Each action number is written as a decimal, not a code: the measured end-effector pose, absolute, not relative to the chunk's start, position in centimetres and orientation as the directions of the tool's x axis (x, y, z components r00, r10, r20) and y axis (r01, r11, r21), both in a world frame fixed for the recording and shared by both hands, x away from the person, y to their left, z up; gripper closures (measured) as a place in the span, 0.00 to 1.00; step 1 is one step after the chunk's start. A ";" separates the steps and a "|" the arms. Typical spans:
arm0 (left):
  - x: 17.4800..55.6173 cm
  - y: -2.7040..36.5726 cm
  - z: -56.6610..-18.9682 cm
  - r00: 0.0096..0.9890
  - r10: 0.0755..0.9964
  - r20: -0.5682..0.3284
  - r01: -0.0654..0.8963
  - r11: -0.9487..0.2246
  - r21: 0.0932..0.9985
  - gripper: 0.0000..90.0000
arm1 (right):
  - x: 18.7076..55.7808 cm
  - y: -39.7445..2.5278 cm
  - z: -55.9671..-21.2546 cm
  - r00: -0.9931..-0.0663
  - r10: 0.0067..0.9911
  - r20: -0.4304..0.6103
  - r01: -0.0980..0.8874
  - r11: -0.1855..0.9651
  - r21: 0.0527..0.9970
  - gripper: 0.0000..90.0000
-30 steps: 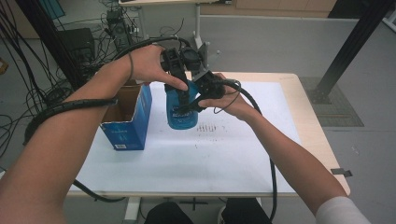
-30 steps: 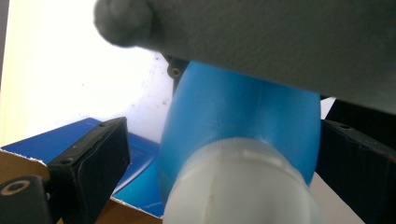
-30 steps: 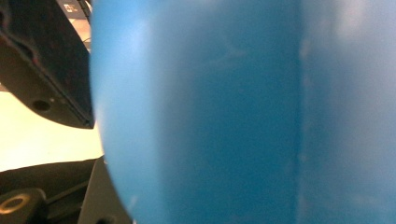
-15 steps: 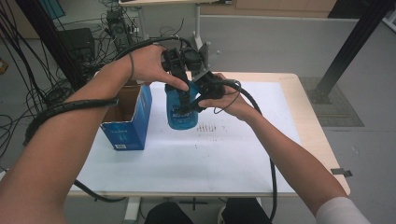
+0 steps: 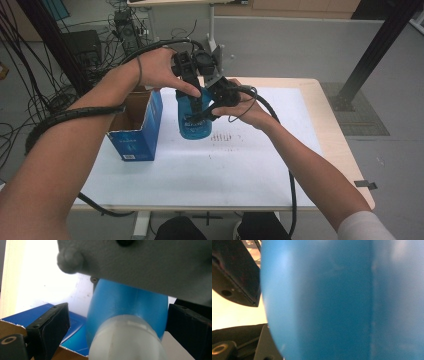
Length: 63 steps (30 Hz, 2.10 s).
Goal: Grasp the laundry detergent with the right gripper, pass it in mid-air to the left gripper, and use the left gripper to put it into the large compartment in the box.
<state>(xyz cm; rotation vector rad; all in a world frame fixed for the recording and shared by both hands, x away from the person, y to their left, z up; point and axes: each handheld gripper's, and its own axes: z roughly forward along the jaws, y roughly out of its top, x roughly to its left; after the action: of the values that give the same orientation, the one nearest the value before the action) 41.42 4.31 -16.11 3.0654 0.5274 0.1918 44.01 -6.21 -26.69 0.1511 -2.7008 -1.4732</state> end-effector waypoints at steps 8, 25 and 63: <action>41.4 4.3 -16.2 0.936 0.333 0.119 0.330 -0.943 0.045 0.07 | 44.1 -6.2 -26.7 -0.993 -0.119 -0.004 -0.067 0.531 0.845 0.48; 41.3 4.2 -16.1 0.936 0.334 0.113 0.331 -0.942 0.049 0.07 | 43.9 -6.2 -26.6 -0.993 -0.118 0.000 -0.063 0.534 0.843 0.48; 41.2 4.2 -16.3 0.949 0.306 0.076 0.304 -0.952 0.044 0.39 | 43.7 -6.3 -26.5 -0.990 -0.136 -0.021 -0.091 0.536 0.839 0.48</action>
<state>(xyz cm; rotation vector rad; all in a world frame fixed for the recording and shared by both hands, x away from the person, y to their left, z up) 41.17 4.22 -16.33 3.0701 0.4809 0.1268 43.72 -6.27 -26.52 0.2007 -2.7116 -1.4780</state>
